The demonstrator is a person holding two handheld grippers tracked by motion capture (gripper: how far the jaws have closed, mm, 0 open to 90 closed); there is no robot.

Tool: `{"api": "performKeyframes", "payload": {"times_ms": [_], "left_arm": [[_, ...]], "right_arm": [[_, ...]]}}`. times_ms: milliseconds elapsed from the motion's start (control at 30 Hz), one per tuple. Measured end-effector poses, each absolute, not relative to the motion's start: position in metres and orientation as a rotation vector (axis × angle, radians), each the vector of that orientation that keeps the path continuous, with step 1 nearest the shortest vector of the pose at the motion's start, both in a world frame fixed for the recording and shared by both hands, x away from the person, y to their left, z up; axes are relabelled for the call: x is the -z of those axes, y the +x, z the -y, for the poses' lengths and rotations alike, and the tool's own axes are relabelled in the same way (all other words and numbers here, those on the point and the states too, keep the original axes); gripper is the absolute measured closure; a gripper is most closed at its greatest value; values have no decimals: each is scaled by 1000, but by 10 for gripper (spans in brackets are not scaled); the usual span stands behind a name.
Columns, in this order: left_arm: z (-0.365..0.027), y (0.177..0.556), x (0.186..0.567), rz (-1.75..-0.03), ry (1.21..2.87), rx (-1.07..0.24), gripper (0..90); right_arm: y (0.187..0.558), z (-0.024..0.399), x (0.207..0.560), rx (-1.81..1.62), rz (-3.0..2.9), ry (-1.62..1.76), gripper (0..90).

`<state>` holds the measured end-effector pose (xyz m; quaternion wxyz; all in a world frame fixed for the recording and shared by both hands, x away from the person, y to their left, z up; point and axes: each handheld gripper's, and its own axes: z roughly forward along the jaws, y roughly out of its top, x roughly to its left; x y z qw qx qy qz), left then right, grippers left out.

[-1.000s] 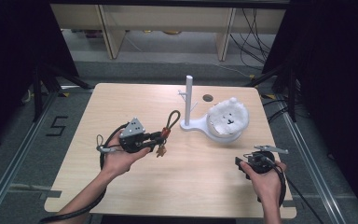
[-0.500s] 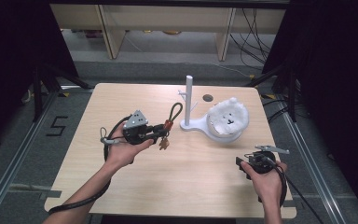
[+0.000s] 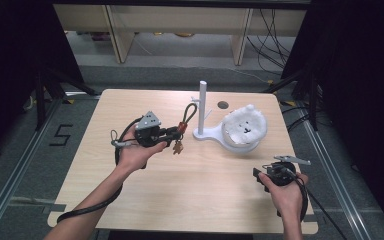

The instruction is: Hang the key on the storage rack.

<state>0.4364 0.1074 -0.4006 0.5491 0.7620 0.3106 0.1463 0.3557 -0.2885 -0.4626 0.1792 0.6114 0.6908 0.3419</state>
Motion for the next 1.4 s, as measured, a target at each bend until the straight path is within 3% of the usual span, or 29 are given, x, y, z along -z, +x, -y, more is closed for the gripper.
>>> {"api": "performKeyframes", "payload": {"times_ms": [1400], "left_arm": [[-90, 479, 418, -868, 1800, -296, 751]], "right_arm": [[355, 289, 462, -958, -1951, 1747, 439]]}}
